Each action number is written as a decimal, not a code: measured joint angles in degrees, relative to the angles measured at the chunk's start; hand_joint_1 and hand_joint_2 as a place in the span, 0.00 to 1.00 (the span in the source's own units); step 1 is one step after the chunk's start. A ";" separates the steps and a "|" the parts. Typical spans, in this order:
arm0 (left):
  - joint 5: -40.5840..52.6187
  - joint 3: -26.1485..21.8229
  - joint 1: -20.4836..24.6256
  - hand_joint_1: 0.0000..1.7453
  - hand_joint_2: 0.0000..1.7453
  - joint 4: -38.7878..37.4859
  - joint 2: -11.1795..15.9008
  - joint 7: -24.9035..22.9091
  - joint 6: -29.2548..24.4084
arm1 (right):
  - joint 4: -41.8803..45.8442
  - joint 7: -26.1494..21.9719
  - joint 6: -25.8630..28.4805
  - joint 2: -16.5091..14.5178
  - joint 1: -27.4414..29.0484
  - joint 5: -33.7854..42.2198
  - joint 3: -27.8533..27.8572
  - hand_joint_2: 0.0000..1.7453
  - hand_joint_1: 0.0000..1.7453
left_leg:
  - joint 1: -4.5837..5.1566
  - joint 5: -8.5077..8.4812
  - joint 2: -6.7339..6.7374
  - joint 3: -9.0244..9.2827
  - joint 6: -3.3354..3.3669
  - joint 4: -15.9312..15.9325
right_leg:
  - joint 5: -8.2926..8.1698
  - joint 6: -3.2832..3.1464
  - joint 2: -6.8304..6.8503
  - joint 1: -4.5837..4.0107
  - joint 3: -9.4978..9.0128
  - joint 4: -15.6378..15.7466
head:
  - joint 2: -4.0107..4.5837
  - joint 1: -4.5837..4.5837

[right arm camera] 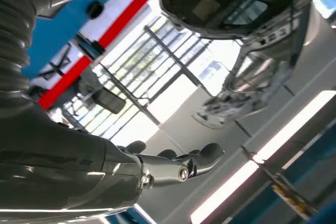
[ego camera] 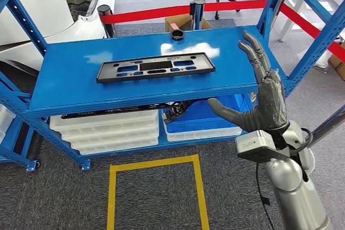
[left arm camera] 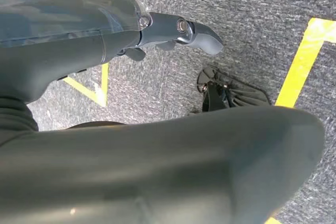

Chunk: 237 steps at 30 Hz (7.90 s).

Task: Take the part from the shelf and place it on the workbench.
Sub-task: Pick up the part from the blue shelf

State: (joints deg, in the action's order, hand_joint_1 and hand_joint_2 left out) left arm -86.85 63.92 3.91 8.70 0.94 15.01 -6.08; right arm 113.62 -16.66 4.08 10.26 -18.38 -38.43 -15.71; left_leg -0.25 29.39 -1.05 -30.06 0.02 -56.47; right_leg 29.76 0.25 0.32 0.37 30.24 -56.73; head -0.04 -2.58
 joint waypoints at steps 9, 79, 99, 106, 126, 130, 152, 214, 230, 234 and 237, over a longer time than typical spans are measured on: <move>-0.40 2.27 0.28 0.00 0.00 -0.50 0.00 0.22 -0.07 | 4.48 0.00 1.07 1.48 -0.70 -1.60 -3.15 1.00 0.00 | 0.00 0.00 0.00 0.00 0.00 0.00 | 0.00 0.00 0.00 0.00 0.00 0.00 | 0.00 0.00; -0.40 2.81 0.43 0.00 0.00 -1.36 -0.15 2.34 -0.52 | -4.76 9.53 4.07 7.90 14.73 -13.45 -3.68 1.00 0.00 | -0.31 -1.63 0.62 -3.75 2.16 -1.97 | 7.42 2.55 -0.32 0.53 2.73 -11.11 | 0.00 0.05; -0.40 3.00 0.32 0.00 0.00 -1.45 -0.25 2.37 -0.58 | -4.83 8.88 4.33 6.93 14.71 -13.39 -3.68 1.00 0.00 | -1.09 1.60 0.52 -8.18 -1.53 -11.85 | 0.29 -0.58 -0.36 0.46 -0.48 0.02 | 0.00 0.04; -0.40 3.02 0.34 0.00 0.00 -1.51 -0.17 2.40 -0.69 | -4.86 8.53 4.48 6.60 14.57 -13.29 -3.68 1.00 0.00 | -0.75 -2.09 0.71 -4.49 1.09 -2.43 | 2.11 2.03 -0.37 0.68 -2.27 -1.03 | 0.00 0.09; -0.42 2.89 0.24 0.00 0.00 -1.64 0.04 3.27 -0.98 | -5.56 10.39 5.10 6.44 17.05 -16.40 -1.93 1.00 0.00 | -0.04 1.13 0.54 0.22 1.79 -0.75 | -1.73 0.23 -0.47 -0.39 3.21 -1.19 | 0.00 0.02; -0.42 2.87 0.14 0.00 0.00 -1.67 0.25 3.35 -1.13 | -6.69 12.84 4.27 6.47 18.45 -19.91 -0.80 1.00 0.00 | -0.06 1.14 0.54 0.32 1.36 -0.45 | -1.54 -0.03 -0.46 -0.45 3.25 -1.22 | 0.00 0.02; -0.41 4.12 0.30 0.00 0.00 -1.90 1.93 3.55 -0.66 | -23.06 25.20 4.28 3.04 12.21 -41.59 0.95 1.00 0.00 | 0.15 1.26 0.54 0.34 0.77 -0.42 | -1.49 -0.01 -0.46 -0.25 3.14 -1.24 | 0.00 0.02; -0.41 11.68 2.07 0.00 0.00 -1.90 2.78 3.53 0.25 | -65.07 20.25 -0.07 -17.61 -17.96 -37.79 -6.84 1.00 0.00 | 0.12 1.22 0.55 0.35 0.72 -0.42 | -1.50 -0.01 -0.47 -0.26 3.13 -1.28 | 0.00 0.02; -0.42 12.07 2.21 0.00 0.00 -1.90 2.55 3.56 0.74 | -78.31 17.20 -0.69 -20.92 -24.28 -31.93 -9.60 1.00 1.00 | 0.14 1.22 0.54 0.36 0.72 -0.43 | -1.50 -0.01 -0.46 -0.26 3.13 -1.27 | 0.00 0.02; -0.41 12.16 2.18 0.00 0.75 -1.90 2.50 4.38 0.97 | -78.89 17.75 0.28 -20.80 -24.43 -31.65 -10.02 1.00 1.00 | 0.14 1.22 0.54 0.36 0.72 -0.43 | -1.50 -0.01 -0.45 -0.26 3.13 -1.27 | 0.00 0.02; -0.39 12.58 2.18 0.00 1.00 -1.90 2.47 5.33 0.97 | -78.84 18.07 1.13 -20.50 -24.39 -31.52 -10.12 1.00 1.00 | 0.14 1.22 0.54 0.38 0.72 -0.43 | -1.50 -0.01 -0.46 -0.26 3.13 -1.27 | 0.00 0.02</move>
State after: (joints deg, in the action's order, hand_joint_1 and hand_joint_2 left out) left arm -87.24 76.51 6.09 6.80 3.41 20.34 -5.11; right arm 34.77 1.42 5.21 -10.23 -42.77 -69.95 -25.83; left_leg -0.11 30.61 -0.51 -29.68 0.74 -56.90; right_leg 28.26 0.24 -0.13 0.11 33.38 -58.00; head -0.04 -2.56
